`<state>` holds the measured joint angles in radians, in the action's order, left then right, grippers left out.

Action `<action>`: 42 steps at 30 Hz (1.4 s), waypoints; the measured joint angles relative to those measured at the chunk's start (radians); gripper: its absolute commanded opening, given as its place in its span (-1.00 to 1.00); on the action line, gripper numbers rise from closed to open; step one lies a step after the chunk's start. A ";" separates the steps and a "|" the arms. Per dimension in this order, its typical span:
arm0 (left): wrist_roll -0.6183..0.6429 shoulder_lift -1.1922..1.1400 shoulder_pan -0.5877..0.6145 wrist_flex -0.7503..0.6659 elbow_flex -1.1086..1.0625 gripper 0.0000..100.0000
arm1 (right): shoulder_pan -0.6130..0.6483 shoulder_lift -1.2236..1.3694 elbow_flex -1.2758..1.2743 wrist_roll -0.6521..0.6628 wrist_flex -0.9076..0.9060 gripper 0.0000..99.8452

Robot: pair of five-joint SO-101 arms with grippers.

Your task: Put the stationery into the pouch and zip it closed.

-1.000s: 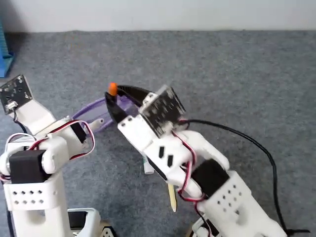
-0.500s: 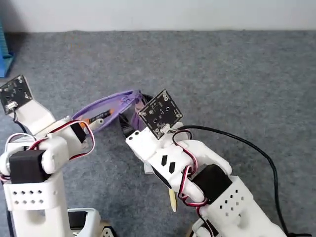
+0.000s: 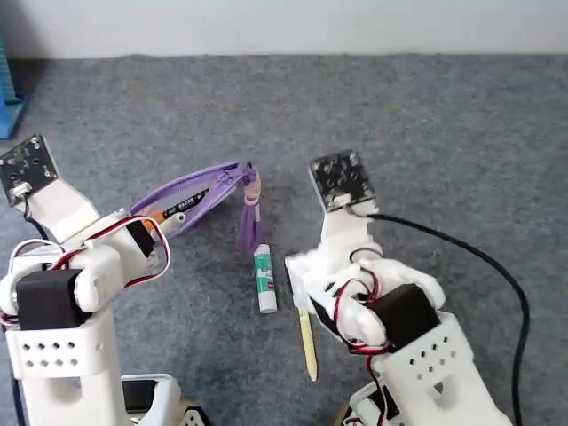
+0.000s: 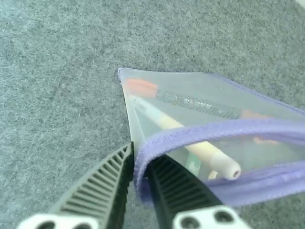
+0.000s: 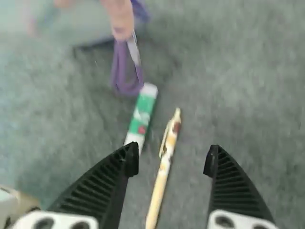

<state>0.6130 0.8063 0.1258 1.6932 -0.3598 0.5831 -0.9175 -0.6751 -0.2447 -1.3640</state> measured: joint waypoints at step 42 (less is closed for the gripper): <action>0.000 0.000 0.000 0.000 0.000 -0.98 | -0.109 1.191 0.322 -0.101 0.207 -0.95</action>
<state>0.6130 0.8063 0.1258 1.6932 -0.3598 0.4741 0.2731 -0.3529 -0.3460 -1.1569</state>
